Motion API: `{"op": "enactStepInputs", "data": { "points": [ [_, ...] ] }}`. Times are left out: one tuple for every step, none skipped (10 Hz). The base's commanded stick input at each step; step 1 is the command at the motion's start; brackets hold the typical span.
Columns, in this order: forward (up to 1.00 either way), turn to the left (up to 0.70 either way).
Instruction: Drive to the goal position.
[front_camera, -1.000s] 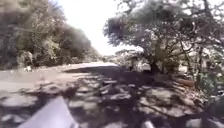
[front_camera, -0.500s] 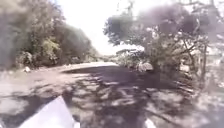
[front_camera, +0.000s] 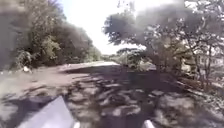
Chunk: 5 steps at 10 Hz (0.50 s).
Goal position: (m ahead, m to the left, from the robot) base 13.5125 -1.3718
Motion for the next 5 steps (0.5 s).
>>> {"op": "enactStepInputs", "data": {
  "points": [
    [0.50,0.00],
    [0.50,0.00],
    [0.50,0.00],
    [0.50,0.00],
    [0.50,0.00]
  ]
}}
